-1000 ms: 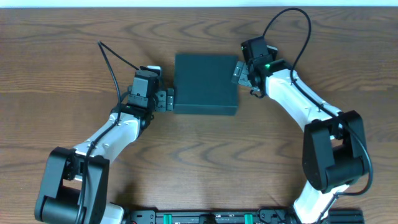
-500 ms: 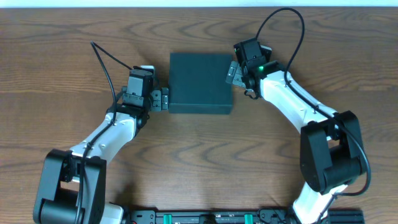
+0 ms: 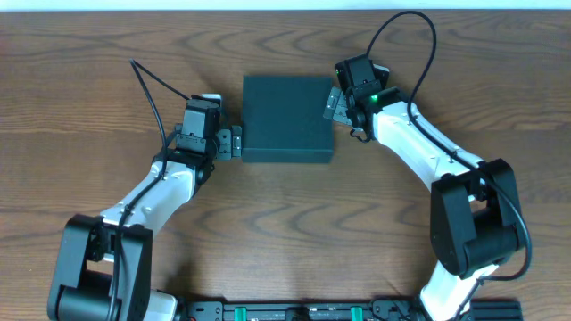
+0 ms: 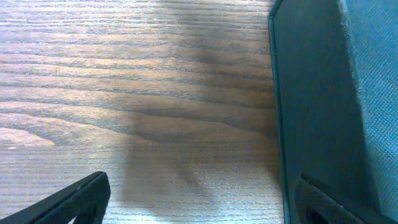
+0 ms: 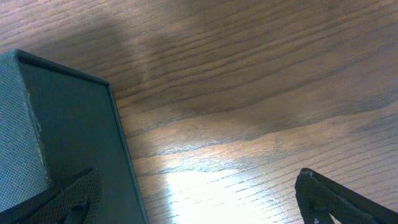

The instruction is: Pack container

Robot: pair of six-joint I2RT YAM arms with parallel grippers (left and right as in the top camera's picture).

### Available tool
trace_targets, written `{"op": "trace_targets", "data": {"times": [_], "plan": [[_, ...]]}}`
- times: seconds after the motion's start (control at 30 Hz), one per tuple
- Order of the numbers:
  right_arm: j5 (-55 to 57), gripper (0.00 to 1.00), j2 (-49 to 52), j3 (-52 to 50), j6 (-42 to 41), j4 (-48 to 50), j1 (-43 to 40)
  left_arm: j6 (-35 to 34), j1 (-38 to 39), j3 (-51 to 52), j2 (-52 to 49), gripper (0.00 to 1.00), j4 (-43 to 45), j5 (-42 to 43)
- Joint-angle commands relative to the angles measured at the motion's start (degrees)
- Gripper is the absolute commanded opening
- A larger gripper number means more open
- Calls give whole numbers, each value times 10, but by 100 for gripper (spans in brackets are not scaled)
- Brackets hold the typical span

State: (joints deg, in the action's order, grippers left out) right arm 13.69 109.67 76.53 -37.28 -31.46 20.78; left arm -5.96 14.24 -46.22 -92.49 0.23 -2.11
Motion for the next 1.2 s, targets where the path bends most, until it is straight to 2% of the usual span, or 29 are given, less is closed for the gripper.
{"op": "trace_targets", "data": {"times": [0.0,0.4,0.53,0.63,0.8,1.17], "plan": [[-127,99,-9,-5,15,-9,51,2,11,-5,26,95,3,5],[-41,99,-143,-5,43,-77,50,50,11,-5,167,95,-55,-19],[-14,99,-167,-5,43,-129,50,49,5,-5,167,95,-87,-74],[-14,99,-168,-5,43,-151,50,49,-28,-5,141,95,-68,-58],[-15,99,-168,-5,44,-160,50,49,-82,-7,54,95,16,27],[-25,99,-168,-5,44,-170,52,47,-82,-145,-131,95,51,74]]}}
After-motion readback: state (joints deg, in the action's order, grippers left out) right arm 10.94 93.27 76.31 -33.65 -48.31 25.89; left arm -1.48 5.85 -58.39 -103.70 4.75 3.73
